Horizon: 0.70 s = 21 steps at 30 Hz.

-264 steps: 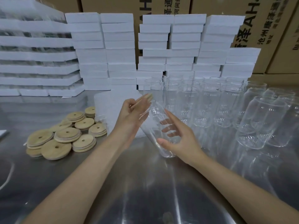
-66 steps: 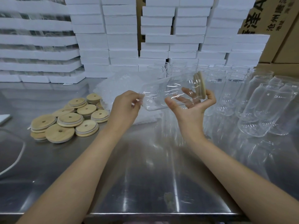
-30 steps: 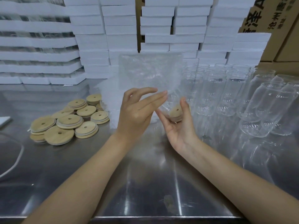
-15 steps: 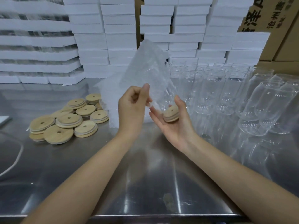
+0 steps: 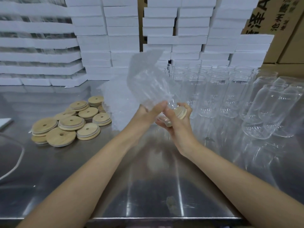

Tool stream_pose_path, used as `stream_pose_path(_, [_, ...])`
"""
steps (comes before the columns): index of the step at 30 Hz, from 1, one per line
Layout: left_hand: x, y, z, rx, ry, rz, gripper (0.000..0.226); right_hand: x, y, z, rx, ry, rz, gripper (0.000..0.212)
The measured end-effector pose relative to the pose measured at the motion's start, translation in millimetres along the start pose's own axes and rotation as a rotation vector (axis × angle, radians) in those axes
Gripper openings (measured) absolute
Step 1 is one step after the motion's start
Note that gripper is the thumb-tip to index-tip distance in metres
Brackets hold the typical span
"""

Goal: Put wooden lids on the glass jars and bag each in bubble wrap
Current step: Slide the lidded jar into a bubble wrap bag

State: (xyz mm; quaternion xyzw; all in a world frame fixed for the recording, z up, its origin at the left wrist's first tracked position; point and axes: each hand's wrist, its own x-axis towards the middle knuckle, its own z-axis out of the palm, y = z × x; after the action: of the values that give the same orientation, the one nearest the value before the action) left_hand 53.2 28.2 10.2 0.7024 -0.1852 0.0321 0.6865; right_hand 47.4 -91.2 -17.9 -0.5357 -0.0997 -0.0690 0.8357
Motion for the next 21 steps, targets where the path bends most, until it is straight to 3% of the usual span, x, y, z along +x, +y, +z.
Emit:
stream_pose_path(3, [0, 10, 0, -0.054, -0.012, -0.009, 0.052, 1, -1, -2, -0.01, 0.034, 0.042, 0.072])
stream_pose_path(5, [5, 19, -8, -0.323, 0.162, -0.031, 0.109, 2, 0, -1, -0.102, 0.034, 0.043, 0.065])
stream_pose_path(6, [7, 23, -14, -0.433, 0.239, -0.022, 0.123, 2, 2, 0, -0.18, 0.025, 0.043, 0.064])
stream_pose_path(8, [4, 28, -20, -0.486, 0.281, 0.013, 0.107, 0, 8, 2, -0.33, 0.012, 0.046, 0.062])
stream_pose_path(10, [0, 26, -12, -0.469, 0.299, -0.025, 0.085, -3, 13, 7, -0.297, -0.023, 0.052, 0.059])
stream_pose_path(11, [-2, 24, -5, -0.436, 0.314, -0.035, 0.078, -3, 15, 9, -0.251, -0.069, 0.064, 0.068])
stream_pose_path(14, [-5, 8, 17, -0.306, 0.257, -0.081, 0.067, 0, 13, 11, -0.203, -0.181, 0.158, 0.134])
stream_pose_path(16, [-5, -2, 27, -0.22, 0.219, -0.116, 0.073, 3, 7, 5, -0.111, -0.201, 0.165, 0.15])
stream_pose_path(19, [-4, -7, 34, -0.063, 0.157, -0.084, 0.086, 5, 0, -3, 0.007, -0.223, 0.161, 0.124])
stream_pose_path(21, [-5, -8, 33, 0.037, 0.11, -0.077, 0.081, 4, -3, -2, 0.058, -0.184, 0.155, 0.102])
